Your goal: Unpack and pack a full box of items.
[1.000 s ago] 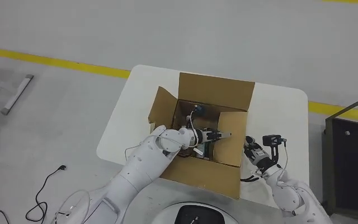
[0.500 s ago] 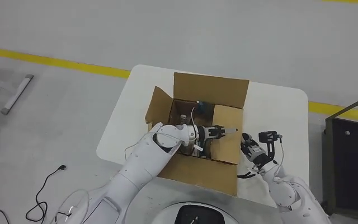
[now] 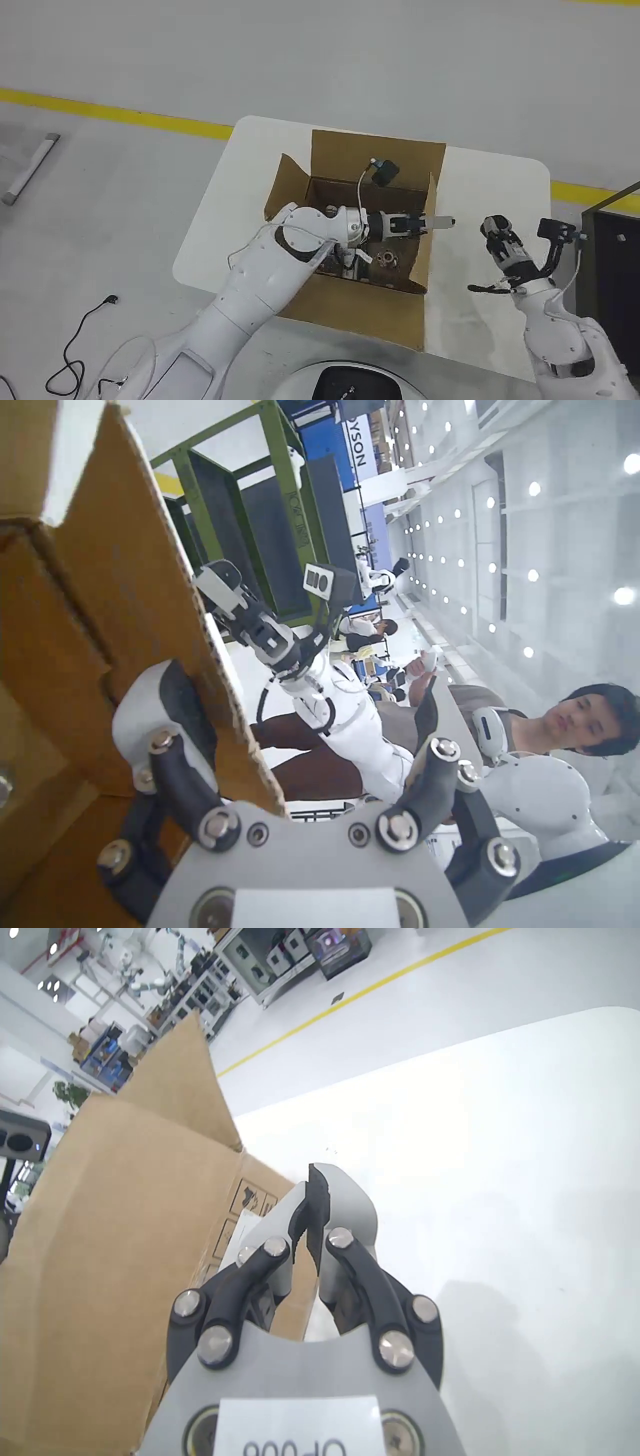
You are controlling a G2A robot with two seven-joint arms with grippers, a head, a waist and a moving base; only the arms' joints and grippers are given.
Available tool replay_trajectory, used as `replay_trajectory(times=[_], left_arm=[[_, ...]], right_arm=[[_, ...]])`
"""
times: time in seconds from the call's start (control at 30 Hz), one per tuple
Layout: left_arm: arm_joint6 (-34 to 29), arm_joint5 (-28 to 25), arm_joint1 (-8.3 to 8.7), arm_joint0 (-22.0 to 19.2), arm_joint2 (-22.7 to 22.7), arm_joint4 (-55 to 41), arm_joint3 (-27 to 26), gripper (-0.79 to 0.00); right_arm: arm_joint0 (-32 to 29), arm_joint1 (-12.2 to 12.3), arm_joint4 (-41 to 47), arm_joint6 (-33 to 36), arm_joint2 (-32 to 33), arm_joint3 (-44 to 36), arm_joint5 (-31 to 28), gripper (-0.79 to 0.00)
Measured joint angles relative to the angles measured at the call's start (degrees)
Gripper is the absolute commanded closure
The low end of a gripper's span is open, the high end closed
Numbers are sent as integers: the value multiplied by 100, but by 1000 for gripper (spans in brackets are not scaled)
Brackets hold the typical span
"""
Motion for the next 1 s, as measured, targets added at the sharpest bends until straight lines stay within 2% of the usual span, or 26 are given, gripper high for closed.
replay_trajectory(times=[0.03,0.07,0.1,0.33,0.5,0.63,0.9,0.93,0.97,1.0], left_arm=[[52,-57,-54,-101,124,121,123,-785],[119,-87,-99,-160,207,155,216,-785],[184,-106,-146,-214,282,157,305,-785],[327,-287,-474,-495,677,-106,970,-785],[345,-376,-668,-606,820,-335,1329,-785],[311,-466,-805,-741,892,-413,1563,-785],[221,-548,-959,-905,1033,-121,1973,-785],[225,-567,-979,-919,1052,-62,2004,-785],[227,-582,-993,-924,1062,-34,2023,-785],[226,-594,-1007,-927,1068,-15,2040,-785]], right_arm=[[-23,9,279,158,188,-49,54,-382],[-37,19,456,282,333,-81,86,-677],[-55,30,605,410,476,-109,123,-785],[-170,72,1831,1392,1220,-180,484,-785],[-71,114,2240,2115,1309,-132,589,-785],[79,157,1962,2354,1240,-132,629,-785],[432,187,1741,2419,901,-307,543,-785],[493,193,1672,2426,846,-329,554,-745],[534,197,1614,2443,794,-336,573,-637],[574,200,1562,2467,734,-333,599,-474]])
